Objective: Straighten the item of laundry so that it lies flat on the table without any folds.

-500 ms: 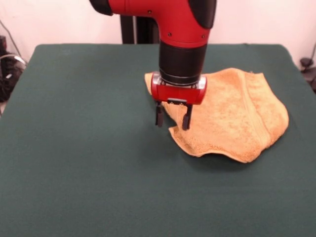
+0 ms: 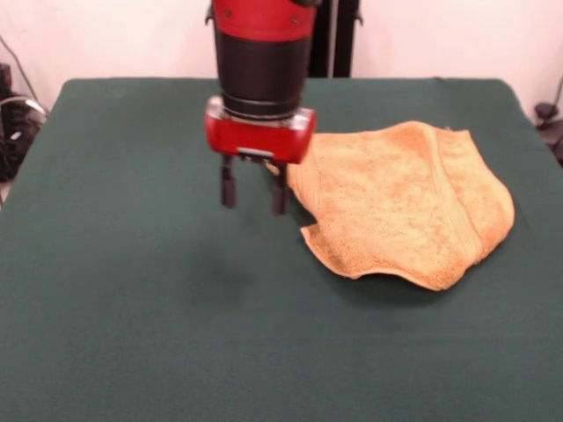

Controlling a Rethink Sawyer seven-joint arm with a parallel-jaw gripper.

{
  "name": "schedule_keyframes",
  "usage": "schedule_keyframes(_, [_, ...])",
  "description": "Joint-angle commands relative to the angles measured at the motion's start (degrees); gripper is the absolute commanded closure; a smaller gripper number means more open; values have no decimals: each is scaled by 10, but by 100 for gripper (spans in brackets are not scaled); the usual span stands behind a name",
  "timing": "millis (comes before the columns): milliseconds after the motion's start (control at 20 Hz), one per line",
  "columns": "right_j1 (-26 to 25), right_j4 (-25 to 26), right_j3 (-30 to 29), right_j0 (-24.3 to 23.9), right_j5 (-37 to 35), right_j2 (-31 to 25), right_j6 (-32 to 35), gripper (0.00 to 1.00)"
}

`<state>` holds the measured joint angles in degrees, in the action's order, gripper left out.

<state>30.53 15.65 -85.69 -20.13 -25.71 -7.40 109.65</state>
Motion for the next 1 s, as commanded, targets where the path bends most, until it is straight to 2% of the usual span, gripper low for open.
schedule_keyframes(50, [-18, 51, -12, 8, -3, -46, -50, 0])
schedule_keyframes(300, [-18, 68, -8, 5, -11, -49, -45, 0])
schedule_keyframes(700, [-7, 40, -28, -19, -55, -81, -40, 0])
schedule_keyframes(1000, [0, 26, -44, -26, -57, -91, -21, 0])
